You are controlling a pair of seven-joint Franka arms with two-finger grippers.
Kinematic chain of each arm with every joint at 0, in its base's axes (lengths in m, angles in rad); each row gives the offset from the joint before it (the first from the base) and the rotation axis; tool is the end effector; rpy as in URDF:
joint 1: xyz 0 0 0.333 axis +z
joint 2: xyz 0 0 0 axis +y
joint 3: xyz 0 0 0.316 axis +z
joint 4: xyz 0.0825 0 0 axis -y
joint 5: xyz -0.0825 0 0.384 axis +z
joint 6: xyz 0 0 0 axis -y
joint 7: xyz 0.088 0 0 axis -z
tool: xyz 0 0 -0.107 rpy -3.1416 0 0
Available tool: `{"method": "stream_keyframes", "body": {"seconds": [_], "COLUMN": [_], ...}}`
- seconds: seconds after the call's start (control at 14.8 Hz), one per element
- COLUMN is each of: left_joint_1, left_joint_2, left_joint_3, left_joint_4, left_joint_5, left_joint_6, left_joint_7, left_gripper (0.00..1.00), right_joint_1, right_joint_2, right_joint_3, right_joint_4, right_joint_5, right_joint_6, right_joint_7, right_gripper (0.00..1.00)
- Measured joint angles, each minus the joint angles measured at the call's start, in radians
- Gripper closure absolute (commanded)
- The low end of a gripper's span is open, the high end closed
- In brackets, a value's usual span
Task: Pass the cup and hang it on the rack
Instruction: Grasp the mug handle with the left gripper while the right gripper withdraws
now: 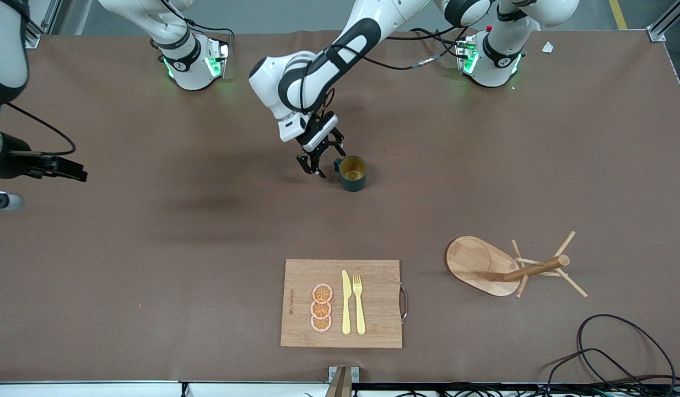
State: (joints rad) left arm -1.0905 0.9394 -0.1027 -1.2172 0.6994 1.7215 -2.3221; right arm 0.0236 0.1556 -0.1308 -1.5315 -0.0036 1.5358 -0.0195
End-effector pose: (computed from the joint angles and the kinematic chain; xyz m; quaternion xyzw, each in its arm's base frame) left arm 0.3357 -0.6348 0.1907 -0.8477 -0.4046 -0.3101 0.1472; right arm 0.5892 -0.0584 0.5515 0.9962 -0.0436 -0.0755 0.0072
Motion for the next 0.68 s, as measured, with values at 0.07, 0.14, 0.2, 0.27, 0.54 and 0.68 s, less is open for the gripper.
{"method": "stream_keyframes", "body": {"seconds": [0.07, 0.14, 0.2, 0.27, 0.54, 0.68], "left_joint_1": [-0.001, -0.001, -0.003, -0.004, -0.005, -0.007], "left_joint_2": [0.019, 0.038, 0.055, 0.068, 0.084, 0.085], "left_joint_3": [0.006, 0.01, 0.014, 0.018, 0.02, 0.02], "left_joint_4": [0.001, 0.002, 0.003, 0.005, 0.01, 0.01], "left_joint_5": [0.0, 0.002, 0.003, 0.005, 0.006, 0.006], "left_joint_6": [0.012, 0.024, 0.035, 0.049, 0.055, 0.055], "left_joint_7": [-0.01, -0.024, -0.041, -0.056, -0.066, -0.066], "left_gripper": [0.01, 0.01, 0.01, 0.01, 0.22, 0.49], "right_joint_1": [-0.017, -0.028, -0.033, -0.033, -0.031, -0.029], "right_joint_2": [0.0, 0.0, 0.0, 0.0, 0.001, 0.001], "right_joint_3": [0.0, 0.0, 0.0, 0.001, 0.012, 0.018], "right_joint_4": [0.004, 0.009, 0.016, 0.024, 0.056, 0.068], "right_joint_5": [0.0, 0.0, 0.0, 0.0, 0.0, 0.0], "right_joint_6": [-0.004, -0.005, -0.006, -0.012, -0.034, -0.034], "right_joint_7": [-0.011, -0.015, -0.016, -0.016, -0.016, -0.016], "right_gripper": [0.0, 0.0, 0.0, 0.0, 0.0, 0.0]}}
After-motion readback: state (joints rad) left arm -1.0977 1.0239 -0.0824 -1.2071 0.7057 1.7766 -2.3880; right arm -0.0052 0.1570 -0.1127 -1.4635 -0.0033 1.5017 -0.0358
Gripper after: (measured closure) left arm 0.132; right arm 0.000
